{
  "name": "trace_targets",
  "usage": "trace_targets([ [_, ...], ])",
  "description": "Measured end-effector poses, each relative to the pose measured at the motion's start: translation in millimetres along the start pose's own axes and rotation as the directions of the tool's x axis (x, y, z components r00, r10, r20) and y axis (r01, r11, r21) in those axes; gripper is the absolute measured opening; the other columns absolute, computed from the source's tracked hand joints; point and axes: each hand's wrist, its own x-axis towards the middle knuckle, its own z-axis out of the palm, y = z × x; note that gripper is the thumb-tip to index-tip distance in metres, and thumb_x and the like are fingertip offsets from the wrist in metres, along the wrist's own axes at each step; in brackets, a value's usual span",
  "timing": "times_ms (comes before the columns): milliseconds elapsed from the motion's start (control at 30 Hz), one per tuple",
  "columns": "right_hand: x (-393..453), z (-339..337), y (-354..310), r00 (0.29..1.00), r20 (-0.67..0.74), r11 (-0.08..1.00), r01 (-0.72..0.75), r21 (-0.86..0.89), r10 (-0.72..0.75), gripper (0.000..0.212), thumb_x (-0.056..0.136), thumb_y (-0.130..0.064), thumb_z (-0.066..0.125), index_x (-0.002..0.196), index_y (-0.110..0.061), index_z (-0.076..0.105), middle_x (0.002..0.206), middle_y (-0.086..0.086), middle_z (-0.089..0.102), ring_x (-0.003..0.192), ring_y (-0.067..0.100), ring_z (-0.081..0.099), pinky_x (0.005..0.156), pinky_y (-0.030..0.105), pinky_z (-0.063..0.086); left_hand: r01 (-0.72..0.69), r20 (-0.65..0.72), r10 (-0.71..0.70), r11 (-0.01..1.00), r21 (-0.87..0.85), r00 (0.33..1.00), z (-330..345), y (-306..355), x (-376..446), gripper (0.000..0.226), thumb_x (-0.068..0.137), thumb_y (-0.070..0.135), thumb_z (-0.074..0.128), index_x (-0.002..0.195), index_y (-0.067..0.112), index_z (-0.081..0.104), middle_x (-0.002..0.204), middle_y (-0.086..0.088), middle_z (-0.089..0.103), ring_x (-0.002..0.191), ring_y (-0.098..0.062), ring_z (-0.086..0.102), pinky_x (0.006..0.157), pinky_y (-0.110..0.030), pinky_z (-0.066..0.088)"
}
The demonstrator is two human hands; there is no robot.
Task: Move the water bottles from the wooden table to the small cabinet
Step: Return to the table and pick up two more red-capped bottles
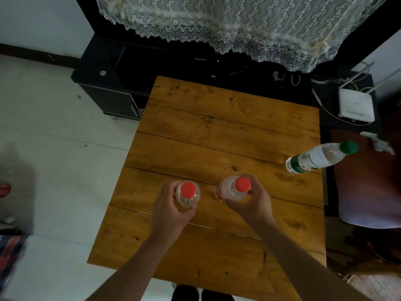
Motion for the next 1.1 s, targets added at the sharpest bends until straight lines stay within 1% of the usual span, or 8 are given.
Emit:
trace_targets([
  [233,6,-9,-4,0.999,0.014,0.999,0.030,-0.025,-0.030,0.068,0.056,-0.036,0.092,0.113,-0.034,0.056,0.104,-0.023,0.060,0.096,-0.004,0.057,0.082,0.018,0.048,0.005,-0.018,-0.006,1.000,-0.022,1.000,-4,6,3,0.071,0.063,0.024,0.092,0.118,0.031,0.049,0.110,0.009,0.059,0.096,-0.002,0.058,0.074,-0.015,0.049],
  [367,6,-18,-6,1.000,0.016,1.000,0.018,-0.024,-0.017,0.071,0.058,-0.038,0.091,0.120,-0.023,0.060,0.109,-0.013,0.063,0.101,0.005,0.058,0.086,0.023,0.049,0.029,0.000,-0.029,0.999,-0.043,1.000,-13,14,2,0.066,0.062,0.028,0.092,0.115,0.028,0.054,0.101,0.020,0.057,0.090,0.001,0.059,0.070,-0.014,0.048],
  [500,-2,-37,-22,0.999,0.006,0.999,0.035,-0.009,-0.035,0.070,0.059,-0.035,0.090,0.121,-0.021,0.060,0.109,-0.012,0.063,0.102,0.008,0.059,0.086,0.027,0.051,-0.015,0.010,0.015,0.998,-0.060,1.000,-26,39,2,0.066,0.061,0.031,0.092,0.115,0.027,0.055,0.099,0.020,0.058,0.090,0.005,0.059,0.068,-0.012,0.049],
  [567,-7,-51,-36,0.999,-0.016,0.999,0.050,-0.008,-0.050,0.070,0.059,-0.037,0.090,0.120,-0.022,0.061,0.109,-0.014,0.062,0.102,0.007,0.059,0.086,0.028,0.052,-0.037,-0.002,0.037,0.997,-0.069,0.999,-36,58,2,0.065,0.062,0.029,0.092,0.114,0.027,0.053,0.097,0.023,0.055,0.093,0.010,0.055,0.068,-0.009,0.048],
  [667,-12,-78,-63,0.997,-0.057,0.998,0.059,0.012,-0.059,0.072,0.059,-0.037,0.090,0.121,-0.018,0.061,0.113,-0.009,0.065,0.104,0.008,0.060,0.087,0.031,0.054,-0.041,0.001,0.041,0.996,-0.079,0.999,-56,93,6,0.064,0.065,0.031,0.090,0.117,0.029,0.053,0.101,0.024,0.053,0.092,0.006,0.055,0.066,-0.011,0.046],
  [833,-15,-137,-128,0.985,-0.133,0.992,0.120,0.032,-0.114,0.067,0.061,-0.033,0.089,0.120,-0.018,0.061,0.109,-0.011,0.064,0.100,0.007,0.060,0.082,0.023,0.049,-0.146,-0.049,0.141,0.981,-0.129,0.989,-96,158,21,0.060,0.067,0.034,0.088,0.118,0.029,0.057,0.105,0.013,0.065,0.094,-0.005,0.063,0.068,-0.015,0.054],
  [967,-18,-184,-183,0.956,-0.222,0.978,0.207,0.038,-0.193,0.056,0.062,-0.030,0.090,0.109,-0.030,0.060,0.097,-0.023,0.061,0.090,-0.005,0.059,0.075,0.014,0.045,-0.259,-0.105,0.247,0.959,-0.116,0.963,-132,218,31,0.062,0.066,0.035,0.087,0.120,0.024,0.058,0.105,0.011,0.065,0.095,-0.005,0.063,0.069,-0.014,0.053],
  [1100,-16,-222,-227,0.933,-0.262,0.967,0.254,-0.002,-0.246,0.055,0.063,-0.038,0.088,0.111,-0.026,0.064,0.102,-0.013,0.067,0.094,0.002,0.062,0.078,0.018,0.050,-0.353,-0.157,0.332,0.925,-0.136,0.930,-162,271,40,0.057,0.065,0.039,0.086,0.114,0.028,0.061,0.102,0.012,0.067,0.092,-0.003,0.064,0.071,-0.021,0.055],
])
